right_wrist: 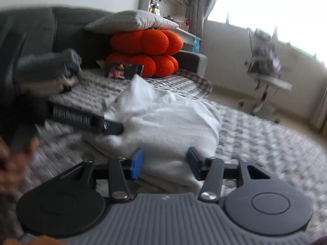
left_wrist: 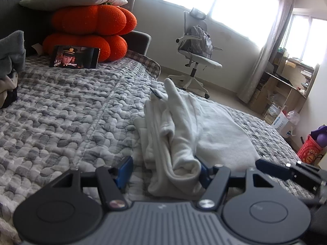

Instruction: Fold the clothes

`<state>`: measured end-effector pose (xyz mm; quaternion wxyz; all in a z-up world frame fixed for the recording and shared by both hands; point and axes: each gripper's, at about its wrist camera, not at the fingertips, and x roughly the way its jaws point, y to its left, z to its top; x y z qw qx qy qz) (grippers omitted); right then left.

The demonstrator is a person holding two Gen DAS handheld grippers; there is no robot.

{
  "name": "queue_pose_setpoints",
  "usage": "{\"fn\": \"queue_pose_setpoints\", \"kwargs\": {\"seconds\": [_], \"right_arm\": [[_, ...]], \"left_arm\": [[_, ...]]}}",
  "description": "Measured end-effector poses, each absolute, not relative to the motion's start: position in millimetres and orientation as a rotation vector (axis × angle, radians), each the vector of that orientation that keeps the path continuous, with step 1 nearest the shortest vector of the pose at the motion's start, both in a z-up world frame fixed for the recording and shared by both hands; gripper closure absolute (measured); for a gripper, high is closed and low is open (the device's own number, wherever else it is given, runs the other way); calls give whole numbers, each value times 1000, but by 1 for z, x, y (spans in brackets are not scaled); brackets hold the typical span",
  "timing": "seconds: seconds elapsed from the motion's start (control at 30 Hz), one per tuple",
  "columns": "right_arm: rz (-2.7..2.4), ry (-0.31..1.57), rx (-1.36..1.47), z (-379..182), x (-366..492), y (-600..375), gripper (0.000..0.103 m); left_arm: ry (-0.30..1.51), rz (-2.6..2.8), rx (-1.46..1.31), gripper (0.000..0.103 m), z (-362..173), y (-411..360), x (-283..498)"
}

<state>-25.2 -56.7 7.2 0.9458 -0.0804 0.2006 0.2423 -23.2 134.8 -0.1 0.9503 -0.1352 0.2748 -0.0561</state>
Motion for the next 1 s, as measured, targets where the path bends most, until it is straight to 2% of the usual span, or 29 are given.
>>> {"fn": "queue_pose_setpoints", "kwargs": {"seconds": [0.13,0.23,0.4,0.57,1.0], "right_arm": [[531,434,-32,30,-6,-71,50],[511,455,-55,38,24,-67,50],[543,610,18,25,83,-63,50],[576,674,27,9,101,-56,49],[569,657,117,34,121,-70,47]], "left_arm": [[561,-119,-280,36,-1,136,-22],[561,-119,-285,36,-1,136,-22],[557,-112,-280,36,-1,134,-24],[554,-109,-279,37,-1,134,-24],[550,-112,-274,37,0,134,-25]]}}
